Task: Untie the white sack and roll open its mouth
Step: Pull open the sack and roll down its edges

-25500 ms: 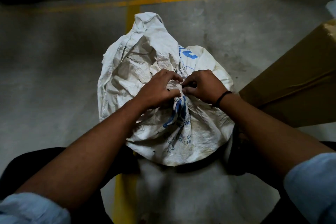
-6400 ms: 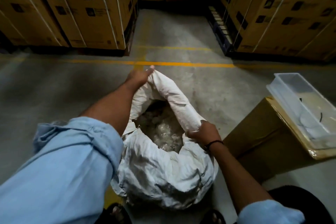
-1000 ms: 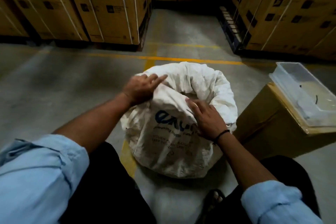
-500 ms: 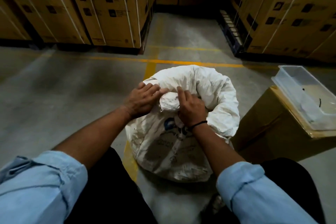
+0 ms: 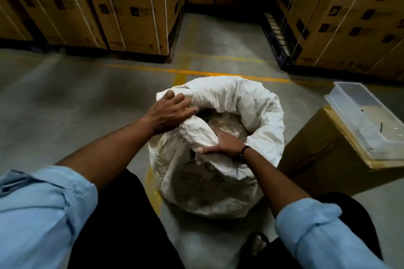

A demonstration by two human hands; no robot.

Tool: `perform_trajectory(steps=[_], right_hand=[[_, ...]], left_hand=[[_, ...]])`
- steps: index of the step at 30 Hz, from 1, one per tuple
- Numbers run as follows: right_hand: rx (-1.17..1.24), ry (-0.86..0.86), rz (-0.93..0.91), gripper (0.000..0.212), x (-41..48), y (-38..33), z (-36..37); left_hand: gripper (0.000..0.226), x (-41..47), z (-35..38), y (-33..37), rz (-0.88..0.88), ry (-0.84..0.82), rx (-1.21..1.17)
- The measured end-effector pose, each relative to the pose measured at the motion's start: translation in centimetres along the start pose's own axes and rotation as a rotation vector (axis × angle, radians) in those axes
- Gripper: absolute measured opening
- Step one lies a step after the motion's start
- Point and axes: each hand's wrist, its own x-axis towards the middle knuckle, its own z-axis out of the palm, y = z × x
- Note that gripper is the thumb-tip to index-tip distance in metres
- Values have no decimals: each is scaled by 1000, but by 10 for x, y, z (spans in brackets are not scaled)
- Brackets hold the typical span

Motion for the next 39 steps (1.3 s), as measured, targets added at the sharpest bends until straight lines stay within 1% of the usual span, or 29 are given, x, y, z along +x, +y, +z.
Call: perform_trajectory(steps=[1, 2, 3, 5, 6, 7, 8, 9, 10, 11, 12, 13, 14, 15, 16, 17, 19, 20, 21, 22, 24, 25, 27, 29, 31, 33, 35, 36, 39], right_hand=[[-6, 7, 19, 73, 3, 1, 1], [-87, 79, 21, 58, 9, 2, 3], [-225, 187, 27, 48, 13, 4, 6], [-629, 446, 13, 38, 21, 11, 14], [-809, 534, -37, 37, 24, 16, 20], [-939, 603, -136, 33, 25, 20, 28], [-1014, 669, -259, 27, 23, 20, 35], [-1043, 726, -375, 19, 22, 20, 42], [-1035, 766, -440, 14, 21, 22, 48], [-993, 781, -443, 15, 19, 24, 52], [-919, 739, -387, 27, 16, 26, 55], [-822, 654, -320, 44, 13, 30, 56], [-721, 547, -273, 63, 11, 33, 53], [-634, 429, -256, 78, 10, 39, 50], [-576, 319, -238, 90, 7, 43, 49], [-545, 236, -208, 98, 7, 43, 50], [-503, 167, -126, 102, 12, 37, 53], [-497, 177, -71, 98, 17, 33, 51], [-528, 204, -27, 89, 21, 29, 49], [-609, 243, -21, 78, 25, 26, 47], [-812, 351, -116, 61, 27, 24, 48], [-851, 402, -173, 55, 25, 25, 53], [-858, 496, -240, 52, 20, 31, 67], [-839, 504, -260, 58, 14, 36, 76], [-883, 449, -272, 78, 8, 45, 77], [-973, 375, -275, 100, -3, 57, 75], [-959, 295, -264, 106, -6, 68, 76], [-910, 252, -256, 110, -6, 70, 77], [-626, 127, -112, 120, 4, 74, 67]], left_hand=[[37, -3, 3, 1, -42, -13, -17], [45, -4, 4, 3, -75, -59, -47], [57, -5, 6, 3, -90, -130, -83], [83, -1, 0, 3, -17, -354, -147], [98, 5, -5, 5, 33, -473, -185], [111, 14, -12, 9, 72, -572, -229], [115, 24, -18, 15, 86, -634, -300], [107, 33, -20, 23, 74, -649, -387], [93, 41, -23, 31, 48, -648, -457], [79, 47, -24, 37, 17, -675, -494], [68, 49, -22, 41, -3, -720, -508], [58, 48, -19, 43, 1, -742, -484], [49, 43, -15, 44, 30, -712, -431], [39, 35, -12, 43, 86, -612, -370], [28, 23, -5, 40, 162, -466, -283], [20, 9, 2, 37, 221, -316, -208], [22, -18, 18, 32, 241, -108, -145], [29, -28, 21, 31, 208, -92, -151], [41, -33, 22, 33, 154, -150, -172], [60, -32, 18, 36, 84, -262, -212], [96, -16, 5, 38, -66, -557, -358], [100, -3, -2, 39, -117, -657, -419], [88, 23, -7, 38, -119, -725, -529], [73, 40, -5, 40, -43, -841, -686], [68, 44, 1, 45, -5, -1007, -816], [64, 43, 7, 53, 17, -1129, -840], [60, 39, 17, 59, 44, -1144, -826], [66, 35, 22, 60, 46, -1126, -804], [82, 16, 27, 48, 46, -1060, -813]])
